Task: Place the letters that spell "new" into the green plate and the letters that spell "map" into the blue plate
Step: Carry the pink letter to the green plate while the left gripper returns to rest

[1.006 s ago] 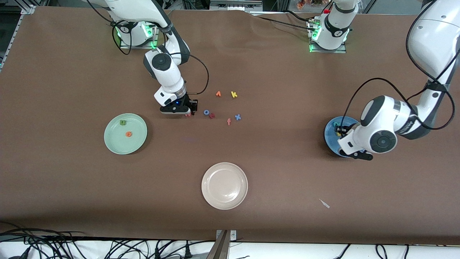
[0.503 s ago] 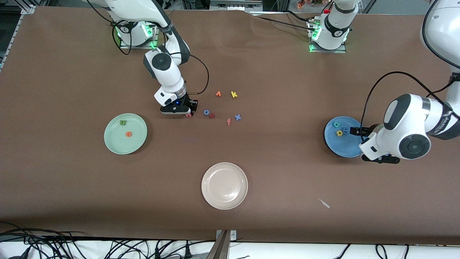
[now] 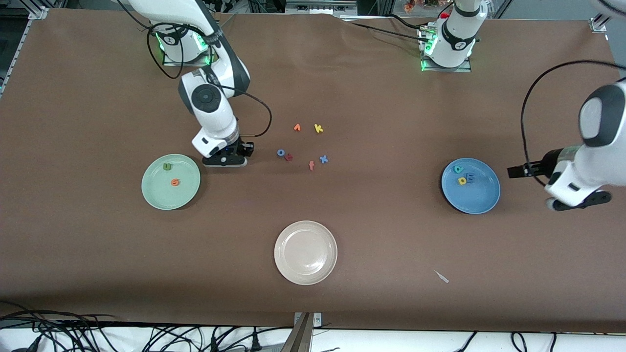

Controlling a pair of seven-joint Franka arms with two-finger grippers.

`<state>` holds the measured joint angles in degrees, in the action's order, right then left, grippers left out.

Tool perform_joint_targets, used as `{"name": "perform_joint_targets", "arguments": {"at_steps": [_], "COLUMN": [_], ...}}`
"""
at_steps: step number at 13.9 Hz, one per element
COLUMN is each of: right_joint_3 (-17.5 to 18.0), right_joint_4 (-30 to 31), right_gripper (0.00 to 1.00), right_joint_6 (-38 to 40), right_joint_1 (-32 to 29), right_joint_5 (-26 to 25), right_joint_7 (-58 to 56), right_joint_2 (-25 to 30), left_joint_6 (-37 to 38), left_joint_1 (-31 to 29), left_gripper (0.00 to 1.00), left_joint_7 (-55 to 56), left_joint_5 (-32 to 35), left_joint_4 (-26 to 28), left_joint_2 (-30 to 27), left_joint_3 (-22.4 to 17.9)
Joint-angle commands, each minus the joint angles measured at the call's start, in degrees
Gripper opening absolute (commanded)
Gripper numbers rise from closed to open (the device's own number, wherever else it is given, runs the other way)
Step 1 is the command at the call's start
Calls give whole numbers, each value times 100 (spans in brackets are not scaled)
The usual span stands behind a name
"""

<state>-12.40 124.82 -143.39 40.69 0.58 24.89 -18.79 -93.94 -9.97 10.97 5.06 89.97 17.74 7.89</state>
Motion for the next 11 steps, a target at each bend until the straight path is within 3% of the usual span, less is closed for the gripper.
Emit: {"name": "perform_joint_targets", "arguments": {"at_steps": [1,6,8,10,11], "right_joint_3": [-393,-1483,-1660,-1687,-1696], "right_joint_4": [-457,-608,-538,-459,-441], "right_gripper": [13,13,15,32,55], "right_joint_6": [1143,1534,1481,1446,1428], "right_joint_1": [35,26,18,9,0], "right_joint_5": [-75,-23,21,47,91], "right_joint_7": [-649,-2644,-2849,-2849,-2849], "right_joint_2": [296,438,447,447,447], "left_joint_6": [-440,85,174,384,437], "left_joint_1": [310,338,434,513,540], "left_gripper": [100,100,100,100,100], "left_joint_7": [-69,-86,-69,-77,-86], "left_joint_5": [-190,-619,-752,-753,-761], "left_joint_4": [838,794,759,751,751], "left_joint_2": [-1130,-1791,-1862,-1967,-1994], "left_joint_3": [-191,-209,-209,-183,-209]}}
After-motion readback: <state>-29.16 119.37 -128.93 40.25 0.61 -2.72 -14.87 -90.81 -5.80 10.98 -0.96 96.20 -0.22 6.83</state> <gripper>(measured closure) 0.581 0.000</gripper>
